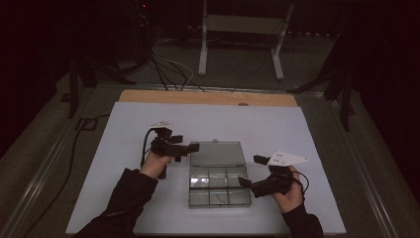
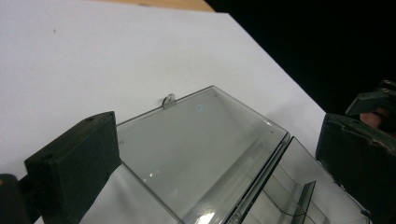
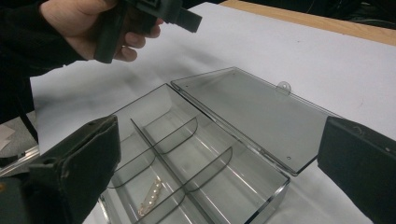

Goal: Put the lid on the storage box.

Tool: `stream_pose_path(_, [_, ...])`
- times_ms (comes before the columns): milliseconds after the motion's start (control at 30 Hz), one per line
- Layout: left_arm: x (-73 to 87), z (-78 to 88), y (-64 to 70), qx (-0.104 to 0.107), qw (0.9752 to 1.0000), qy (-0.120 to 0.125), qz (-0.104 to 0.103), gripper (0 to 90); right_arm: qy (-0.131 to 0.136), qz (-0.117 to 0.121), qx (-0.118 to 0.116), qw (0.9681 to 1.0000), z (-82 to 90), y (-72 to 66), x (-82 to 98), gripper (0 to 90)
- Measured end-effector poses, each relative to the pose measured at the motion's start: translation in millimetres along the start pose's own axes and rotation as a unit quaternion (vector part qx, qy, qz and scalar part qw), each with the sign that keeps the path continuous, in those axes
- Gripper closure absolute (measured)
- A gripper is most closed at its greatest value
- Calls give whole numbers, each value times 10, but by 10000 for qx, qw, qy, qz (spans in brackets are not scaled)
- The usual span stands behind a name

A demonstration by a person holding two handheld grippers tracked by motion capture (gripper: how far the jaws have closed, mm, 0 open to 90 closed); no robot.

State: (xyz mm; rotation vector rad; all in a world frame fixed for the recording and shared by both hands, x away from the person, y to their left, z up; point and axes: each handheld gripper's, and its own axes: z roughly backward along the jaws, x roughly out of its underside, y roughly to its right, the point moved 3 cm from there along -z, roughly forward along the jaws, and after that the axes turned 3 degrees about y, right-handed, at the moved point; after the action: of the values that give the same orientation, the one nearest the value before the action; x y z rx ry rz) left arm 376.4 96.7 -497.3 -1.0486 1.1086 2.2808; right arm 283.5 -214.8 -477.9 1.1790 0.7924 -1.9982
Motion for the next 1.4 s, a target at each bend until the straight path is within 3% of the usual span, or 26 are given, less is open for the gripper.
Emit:
stream_pose_path(200, [27,-49,-19,-189,9998,-85,42,8,6,-20,-2,10000,7,4,-1,0])
stream_pose_path(300, [44,-72,-26,-133,9998,-99,141,8,1,-19,4,10000,12,6,2,0])
stream_pose_path(400, [69,-97,-23,-132,9998,-116,103,8,6,-32,6,10000,14,12,3,0])
stream_pose_path(467, [79,-102,-25,-259,9995,-115,100,8,1,-27,8,10000,11,11,4,0])
stream_pose_path(667, [123,-114,-55,-140,9988,-202,418,8,-40,-23,-4,10000,1,5,13,0])
stream_pose_path(800, [177,-143,-86,-135,9970,-366,664,9,-34,-32,-11,10000,-1,2,15,0])
stream_pose_path(1000, [249,-168,-166,-107,9924,-512,1118,27,-27,-30,-25,10000,-5,-6,13,0])
stream_pose_path(1100, [272,-180,-186,-136,9903,-605,1240,50,-43,-32,-21,10000,-10,-4,17,0])
stream_pose_path(1333, [323,-211,-158,-111,9884,-830,1267,81,-53,-29,-15,10000,-12,-6,19,0])
stream_pose_path(1400, [333,-214,-144,-104,9881,-882,1260,149,-54,-32,-18,10000,-14,-5,20,0])
